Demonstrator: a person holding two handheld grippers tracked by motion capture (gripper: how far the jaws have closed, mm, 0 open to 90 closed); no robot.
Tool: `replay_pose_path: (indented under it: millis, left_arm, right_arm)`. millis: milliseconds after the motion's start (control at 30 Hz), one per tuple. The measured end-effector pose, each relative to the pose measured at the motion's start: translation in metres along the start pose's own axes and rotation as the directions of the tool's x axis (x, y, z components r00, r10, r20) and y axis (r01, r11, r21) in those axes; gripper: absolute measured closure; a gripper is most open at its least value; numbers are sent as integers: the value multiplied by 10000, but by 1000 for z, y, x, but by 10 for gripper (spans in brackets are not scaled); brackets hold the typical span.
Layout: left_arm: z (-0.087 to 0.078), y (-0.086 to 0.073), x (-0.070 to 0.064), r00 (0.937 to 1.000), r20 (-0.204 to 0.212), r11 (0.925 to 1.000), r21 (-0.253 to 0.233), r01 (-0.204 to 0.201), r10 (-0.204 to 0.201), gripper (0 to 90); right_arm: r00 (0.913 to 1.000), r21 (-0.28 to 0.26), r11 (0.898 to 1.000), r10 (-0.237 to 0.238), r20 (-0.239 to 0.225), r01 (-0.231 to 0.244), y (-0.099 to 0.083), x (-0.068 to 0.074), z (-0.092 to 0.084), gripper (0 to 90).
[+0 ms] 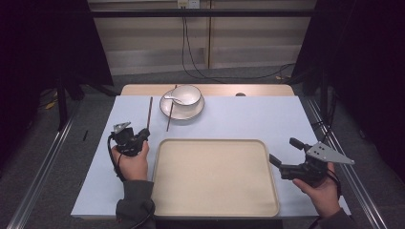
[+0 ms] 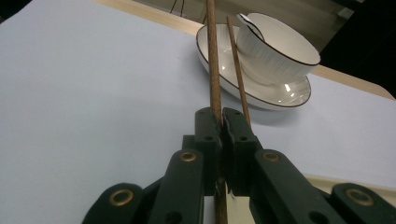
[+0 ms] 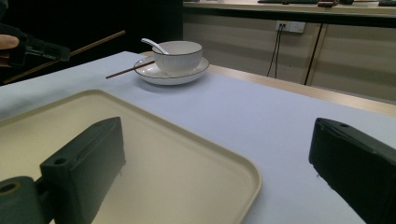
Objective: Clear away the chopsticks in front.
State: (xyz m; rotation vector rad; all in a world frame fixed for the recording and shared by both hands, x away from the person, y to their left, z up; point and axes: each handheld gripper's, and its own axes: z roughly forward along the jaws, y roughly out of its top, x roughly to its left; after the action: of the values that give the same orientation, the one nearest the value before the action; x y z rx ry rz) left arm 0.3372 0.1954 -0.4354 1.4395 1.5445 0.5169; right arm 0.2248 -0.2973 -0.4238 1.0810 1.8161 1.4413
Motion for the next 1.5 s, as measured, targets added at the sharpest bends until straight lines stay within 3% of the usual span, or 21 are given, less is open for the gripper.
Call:
replay_pose_path:
  millis: [133, 700, 833, 1500]
  left_arm:
    - [-8, -4, -2, 9999, -1, 9999, -52, -108, 108, 856]
    - [-45, -30, -21, 9955, 757, 9975, -464, -540, 575, 856]
    - [-53, -37, -23, 9951, 746, 9965, -560, -615, 656, 856]
    - [-82, -70, -38, 9864, 1447, 9946, -786, -674, 783, 856]
  right_arm:
    - [10000, 14, 10000, -97, -15, 97, 0, 0, 0, 33]
    - [9998, 20, 9998, -181, -3, 181, 0, 1, 1, 33]
    - [9998, 17, 9998, -181, 7, 181, 0, 1, 1, 33]
    - [9995, 88, 9996, -284, -133, 286, 0, 2, 1, 34]
